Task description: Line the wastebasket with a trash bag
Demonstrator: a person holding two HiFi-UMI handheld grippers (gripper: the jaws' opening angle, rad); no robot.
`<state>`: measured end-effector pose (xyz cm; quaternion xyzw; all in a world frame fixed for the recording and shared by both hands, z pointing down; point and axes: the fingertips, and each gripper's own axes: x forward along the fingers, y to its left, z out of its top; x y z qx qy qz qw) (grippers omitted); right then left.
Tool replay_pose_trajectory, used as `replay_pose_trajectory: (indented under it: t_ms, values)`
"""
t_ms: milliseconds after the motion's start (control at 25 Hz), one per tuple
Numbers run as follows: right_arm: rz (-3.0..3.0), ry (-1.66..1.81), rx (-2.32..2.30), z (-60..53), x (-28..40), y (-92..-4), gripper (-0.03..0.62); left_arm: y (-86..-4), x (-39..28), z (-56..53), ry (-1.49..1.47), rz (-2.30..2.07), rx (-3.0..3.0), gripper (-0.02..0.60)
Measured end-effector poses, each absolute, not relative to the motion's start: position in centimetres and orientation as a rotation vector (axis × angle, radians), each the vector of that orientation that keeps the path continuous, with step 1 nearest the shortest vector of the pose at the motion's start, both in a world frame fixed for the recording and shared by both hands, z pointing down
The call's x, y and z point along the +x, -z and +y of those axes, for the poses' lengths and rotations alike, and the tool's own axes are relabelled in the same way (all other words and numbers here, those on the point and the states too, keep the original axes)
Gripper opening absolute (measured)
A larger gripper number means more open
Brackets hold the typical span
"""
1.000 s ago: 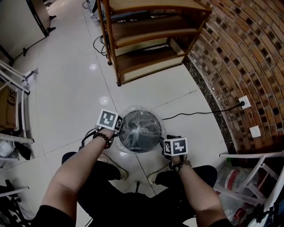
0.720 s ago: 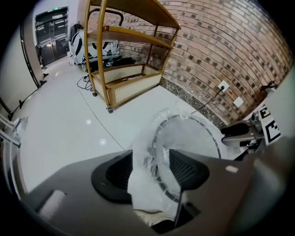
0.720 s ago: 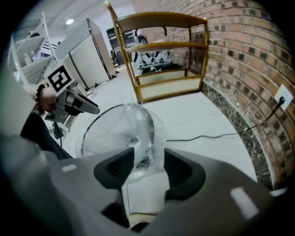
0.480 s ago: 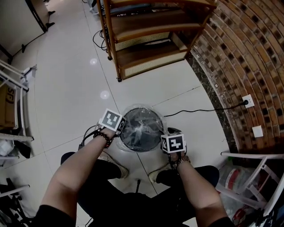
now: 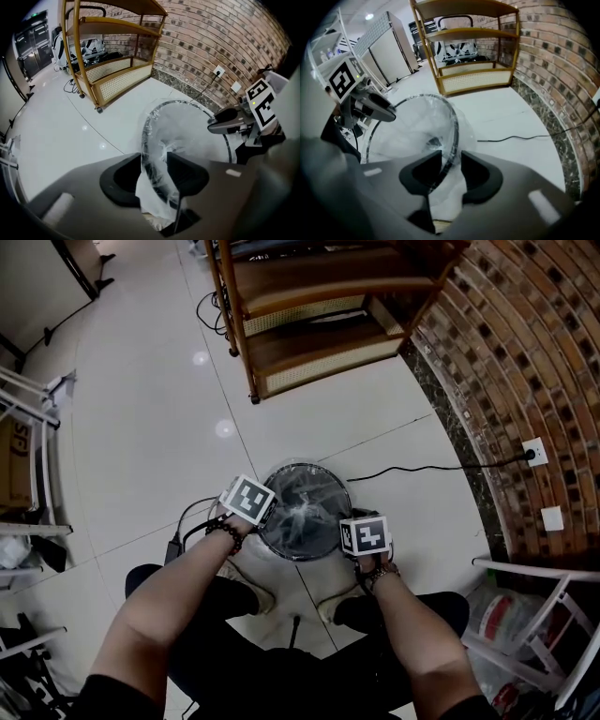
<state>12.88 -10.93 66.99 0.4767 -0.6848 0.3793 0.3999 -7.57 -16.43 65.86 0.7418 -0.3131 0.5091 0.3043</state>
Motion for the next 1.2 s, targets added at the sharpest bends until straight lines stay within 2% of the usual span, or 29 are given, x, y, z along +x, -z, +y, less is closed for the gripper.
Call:
replay_pose_trajectory:
  t_ms: [120,280,680,720,800,880,1000,1200]
  values:
    - [-1.732,-0.959,1.216,-11.2,12.7,-67.1,0.111,-66.2,-7.8,-16.5,-1.355,-0.848,1.955,0.156]
    - [-1.731,-0.991,1.239,-11.2,12.5,-67.4,0.079,-66.7,-8.1,-16.7,-1.348,-0.876,1.948,0.078]
    - [-1.718,-1.021,1.297,-11.5,12.6,-68.0,0.055,-67.5,-7.6,-16.2,-1.332,-0.88,1.965,0.061]
    - [-1.718,-1.016,1.298,-11.5,12.6,-67.9,0.079,-67.4,-7.6,-16.3,-1.33,-0.883,1.972,0.087]
    - [-1.723,-1.013,1.3,-11.7,12.9,-67.5,0.183,-67.0,-7.7,-16.5,-1.313,-0.894,1.977,0.181]
    - [-1.738,-0.995,1.316,-12.0,13.2,-66.6,0.231,-66.4,-7.6,-16.5,-1.28,-0.893,1.979,0.242]
    - [-1.784,-0.937,1.358,-12.7,13.8,-64.3,0.258,-64.5,-6.8,-16.9,-1.19,-0.885,2.035,0.274]
    - [-1.86,-0.878,1.439,-13.5,14.4,-60.2,0.267,-61.0,-5.8,-17.5,-1.123,-0.902,2.159,0.279]
